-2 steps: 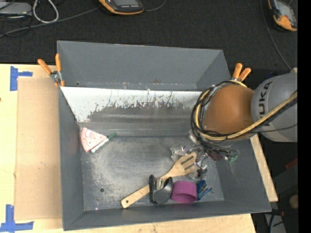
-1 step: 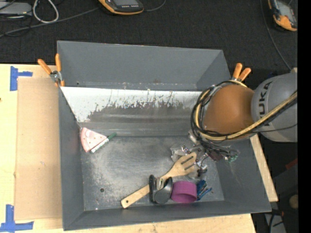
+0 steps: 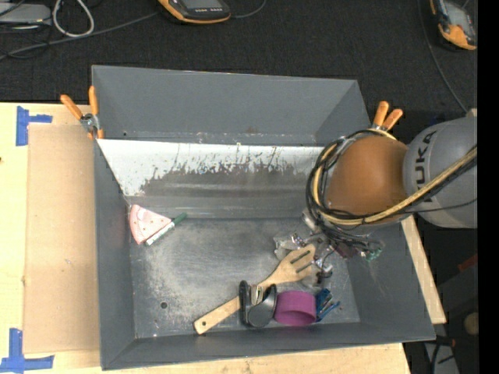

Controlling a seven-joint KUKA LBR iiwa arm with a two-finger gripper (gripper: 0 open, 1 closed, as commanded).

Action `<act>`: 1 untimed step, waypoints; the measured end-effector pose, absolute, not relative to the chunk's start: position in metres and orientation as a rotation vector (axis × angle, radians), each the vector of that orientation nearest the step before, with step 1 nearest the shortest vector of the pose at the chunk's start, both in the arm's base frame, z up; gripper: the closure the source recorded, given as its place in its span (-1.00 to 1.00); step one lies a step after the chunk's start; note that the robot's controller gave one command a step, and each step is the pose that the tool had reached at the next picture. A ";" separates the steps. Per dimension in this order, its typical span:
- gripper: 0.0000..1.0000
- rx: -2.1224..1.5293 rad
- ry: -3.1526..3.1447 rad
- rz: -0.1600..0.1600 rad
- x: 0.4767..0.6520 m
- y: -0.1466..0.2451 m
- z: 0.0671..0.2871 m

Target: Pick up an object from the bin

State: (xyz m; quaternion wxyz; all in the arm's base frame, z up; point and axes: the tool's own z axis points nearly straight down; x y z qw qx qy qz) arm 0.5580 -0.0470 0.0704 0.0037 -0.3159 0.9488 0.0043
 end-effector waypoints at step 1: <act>1.00 -0.989 2.974 0.013 0.558 -0.047 0.070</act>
Offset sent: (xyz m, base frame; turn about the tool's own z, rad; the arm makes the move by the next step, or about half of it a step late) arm 0.0000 0.0000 0.0000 0.0000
